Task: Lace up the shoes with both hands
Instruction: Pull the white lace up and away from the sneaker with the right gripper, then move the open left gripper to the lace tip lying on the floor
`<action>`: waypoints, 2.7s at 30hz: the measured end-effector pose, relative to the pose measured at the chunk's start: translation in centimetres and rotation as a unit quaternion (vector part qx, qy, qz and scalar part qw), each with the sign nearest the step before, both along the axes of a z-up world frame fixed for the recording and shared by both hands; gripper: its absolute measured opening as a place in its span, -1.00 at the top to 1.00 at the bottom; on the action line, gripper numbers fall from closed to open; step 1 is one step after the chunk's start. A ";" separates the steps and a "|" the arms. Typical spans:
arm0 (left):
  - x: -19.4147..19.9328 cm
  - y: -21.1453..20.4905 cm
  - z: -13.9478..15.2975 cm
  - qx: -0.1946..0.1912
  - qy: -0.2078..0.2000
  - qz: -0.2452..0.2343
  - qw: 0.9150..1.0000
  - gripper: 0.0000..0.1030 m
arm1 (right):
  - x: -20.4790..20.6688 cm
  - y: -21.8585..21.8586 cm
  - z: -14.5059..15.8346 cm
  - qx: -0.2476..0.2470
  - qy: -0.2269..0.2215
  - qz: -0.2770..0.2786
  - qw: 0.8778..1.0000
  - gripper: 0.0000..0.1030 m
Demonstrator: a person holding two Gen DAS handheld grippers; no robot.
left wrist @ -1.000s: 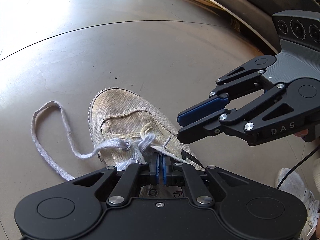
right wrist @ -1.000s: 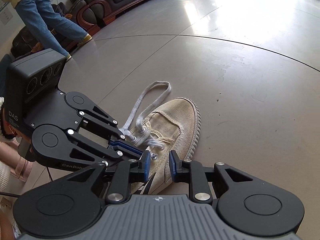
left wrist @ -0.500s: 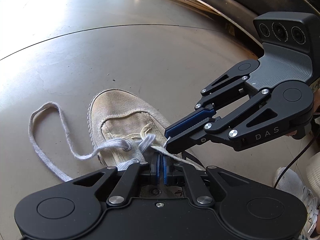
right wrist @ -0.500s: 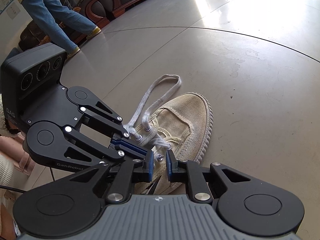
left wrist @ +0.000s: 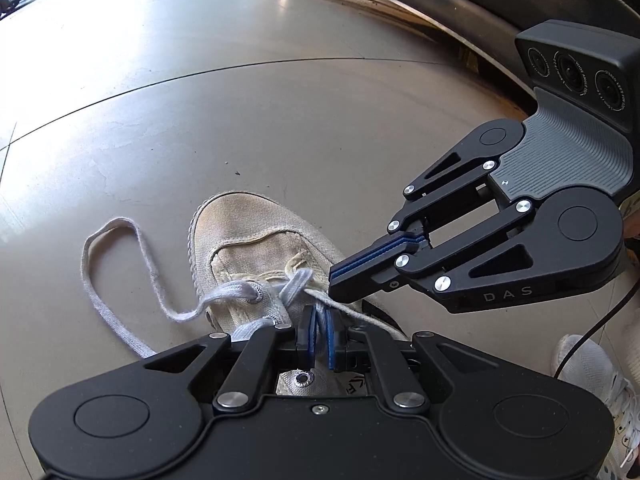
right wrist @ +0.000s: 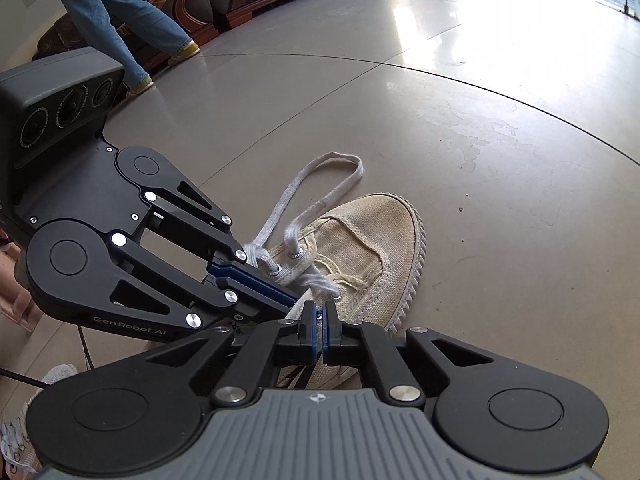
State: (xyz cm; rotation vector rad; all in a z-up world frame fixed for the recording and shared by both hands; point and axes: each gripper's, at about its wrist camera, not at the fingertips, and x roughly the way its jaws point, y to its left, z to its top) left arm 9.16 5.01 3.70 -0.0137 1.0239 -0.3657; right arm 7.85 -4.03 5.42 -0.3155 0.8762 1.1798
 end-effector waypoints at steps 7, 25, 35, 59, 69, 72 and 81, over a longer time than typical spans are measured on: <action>-2.6 -3.1 -0.5 0.048 0.007 -0.029 0.998 0.60 | -2.2 0.4 0.9 -0.039 -0.153 0.003 0.987 0.96; -2.4 -3.5 -1.3 0.066 0.026 -0.012 0.997 0.54 | 3.8 -5.4 4.8 -0.147 -0.433 -0.150 0.877 0.97; -1.5 -4.7 -1.5 0.068 0.025 -0.016 0.997 0.53 | 7.6 -11.2 6.5 -0.192 -0.487 -0.236 0.819 0.96; -0.1 -4.3 -2.1 0.069 0.031 -0.024 0.997 0.53 | 9.7 -16.7 9.3 -0.243 -0.515 -0.289 0.769 0.96; 0.0 -4.3 -1.9 0.068 0.035 -0.021 0.997 0.52 | 7.5 -15.6 7.4 -0.209 -0.451 -0.273 0.824 0.29; 0.0 -4.2 -1.8 0.065 0.035 -0.014 0.997 0.52 | 7.3 -15.0 9.5 -0.083 -0.330 -0.297 0.892 0.23; -3.1 -2.5 1.8 0.028 0.020 0.017 0.999 0.53 | 0.7 -1.2 0.8 0.022 -0.007 -0.040 0.999 0.27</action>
